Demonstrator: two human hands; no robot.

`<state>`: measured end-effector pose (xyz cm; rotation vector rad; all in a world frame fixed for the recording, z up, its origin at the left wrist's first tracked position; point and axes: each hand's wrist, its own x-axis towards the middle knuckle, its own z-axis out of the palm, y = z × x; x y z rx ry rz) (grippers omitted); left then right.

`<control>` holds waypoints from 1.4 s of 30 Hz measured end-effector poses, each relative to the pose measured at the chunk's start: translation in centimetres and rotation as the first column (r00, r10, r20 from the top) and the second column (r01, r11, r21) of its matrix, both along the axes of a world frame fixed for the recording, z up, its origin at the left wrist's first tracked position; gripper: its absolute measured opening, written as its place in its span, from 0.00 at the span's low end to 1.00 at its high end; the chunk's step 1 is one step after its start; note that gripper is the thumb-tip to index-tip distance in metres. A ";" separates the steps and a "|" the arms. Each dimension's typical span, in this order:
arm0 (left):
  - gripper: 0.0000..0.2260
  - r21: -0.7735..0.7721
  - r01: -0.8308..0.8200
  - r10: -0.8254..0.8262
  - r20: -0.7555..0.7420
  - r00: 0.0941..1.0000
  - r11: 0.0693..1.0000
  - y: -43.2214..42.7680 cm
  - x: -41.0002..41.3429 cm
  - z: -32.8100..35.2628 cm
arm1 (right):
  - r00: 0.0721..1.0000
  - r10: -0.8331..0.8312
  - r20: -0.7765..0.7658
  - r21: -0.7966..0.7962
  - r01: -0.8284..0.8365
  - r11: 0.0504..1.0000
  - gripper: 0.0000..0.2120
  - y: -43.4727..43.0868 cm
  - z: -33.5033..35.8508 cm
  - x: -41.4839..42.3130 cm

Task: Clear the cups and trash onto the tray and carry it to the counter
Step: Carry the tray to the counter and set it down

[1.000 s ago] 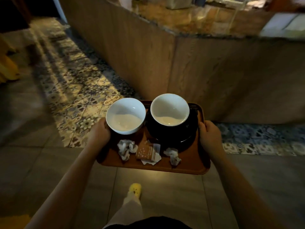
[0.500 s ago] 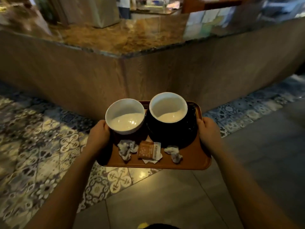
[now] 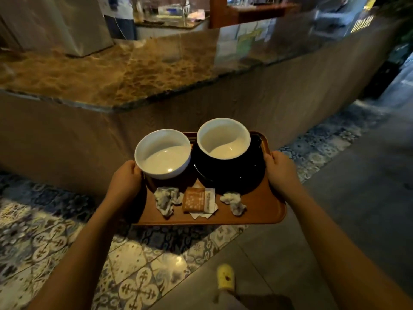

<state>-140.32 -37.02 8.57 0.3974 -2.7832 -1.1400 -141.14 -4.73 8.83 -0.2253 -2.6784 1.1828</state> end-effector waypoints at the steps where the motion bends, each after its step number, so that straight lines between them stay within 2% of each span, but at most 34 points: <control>1: 0.13 0.008 -0.005 0.005 0.001 1.000 1.000 0.5 -1.4 0.2 | 1.000 0.003 -0.003 0.002 -0.003 1.000 0.21 0.6 0.1 -1.6; 4: 0.13 0.023 -0.044 0.044 -0.004 0.999 0.999 2.6 -5.8 1.0 | 0.999 0.030 -0.011 0.011 -0.030 0.999 0.21 2.3 0.9 -6.8; 13: 0.07 -0.060 -0.149 0.146 -0.049 0.988 0.987 6.4 -16.9 3.4 | 0.988 0.147 -0.044 0.060 -0.144 0.988 0.22 6.1 4.5 -20.6; 23: 0.10 -0.120 -0.201 0.189 -0.107 0.976 0.972 7.6 -29.7 6.3 | 0.984 0.178 -0.023 0.093 -0.175 0.980 0.23 7.2 7.3 -34.6; 36: 0.13 -0.255 -0.145 0.124 -0.100 0.987 0.956 4.8 -50.9 7.4 | 0.992 0.127 -0.018 0.084 -0.125 0.989 0.22 5.2 7.7 -55.0; 42: 0.15 -0.266 -0.074 0.072 -0.014 0.997 0.961 4.3 -58.4 7.0 | 0.997 0.069 0.015 0.115 -0.070 0.991 0.21 4.9 6.5 -61.6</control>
